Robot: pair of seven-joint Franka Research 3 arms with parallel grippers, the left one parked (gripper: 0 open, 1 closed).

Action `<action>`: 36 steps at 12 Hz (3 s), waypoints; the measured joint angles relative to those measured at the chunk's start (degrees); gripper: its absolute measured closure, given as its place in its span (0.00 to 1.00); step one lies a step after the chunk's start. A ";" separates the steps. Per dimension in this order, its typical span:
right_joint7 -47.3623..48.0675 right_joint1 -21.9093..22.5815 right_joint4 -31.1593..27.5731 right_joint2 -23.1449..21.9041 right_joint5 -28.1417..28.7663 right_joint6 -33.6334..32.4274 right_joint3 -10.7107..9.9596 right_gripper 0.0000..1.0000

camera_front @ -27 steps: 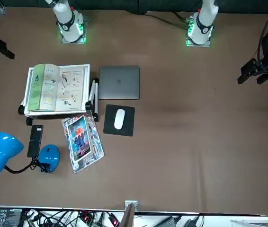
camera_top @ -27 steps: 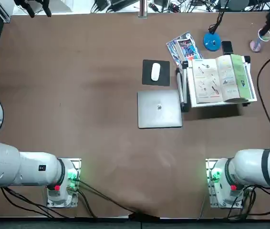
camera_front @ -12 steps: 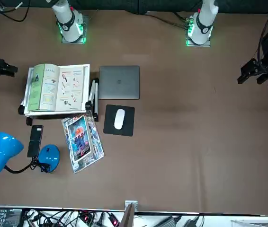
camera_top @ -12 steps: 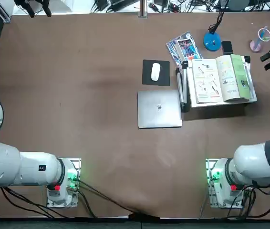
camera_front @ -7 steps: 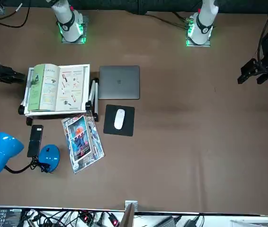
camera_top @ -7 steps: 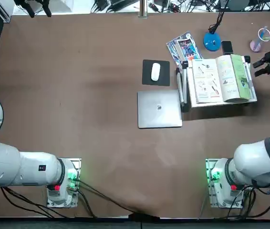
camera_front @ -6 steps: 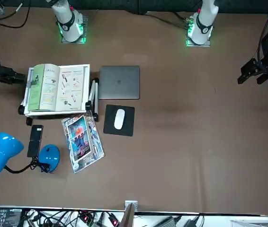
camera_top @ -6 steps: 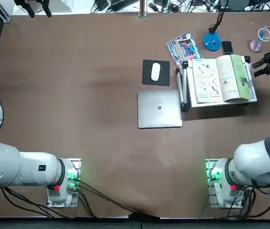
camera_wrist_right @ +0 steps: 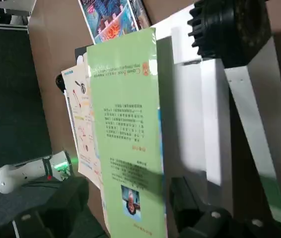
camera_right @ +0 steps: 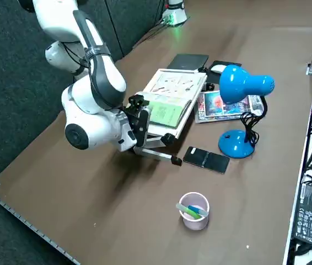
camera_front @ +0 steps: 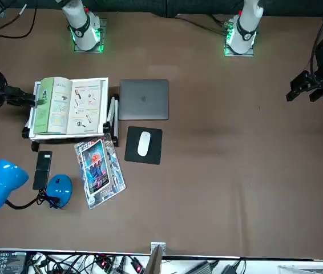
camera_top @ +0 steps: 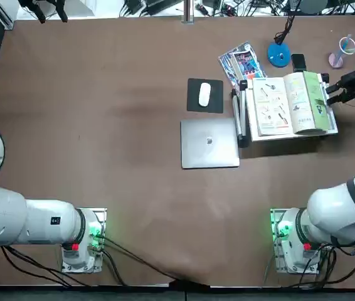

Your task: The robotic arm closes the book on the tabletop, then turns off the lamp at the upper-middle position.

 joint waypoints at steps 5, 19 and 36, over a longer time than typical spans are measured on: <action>-0.08 0.01 0.15 0.21 0.62 0.59 0.00 0.00; -0.56 0.19 0.15 2.18 1.77 1.25 0.38 0.00; -1.24 1.99 -0.17 3.05 3.84 -1.24 0.93 0.00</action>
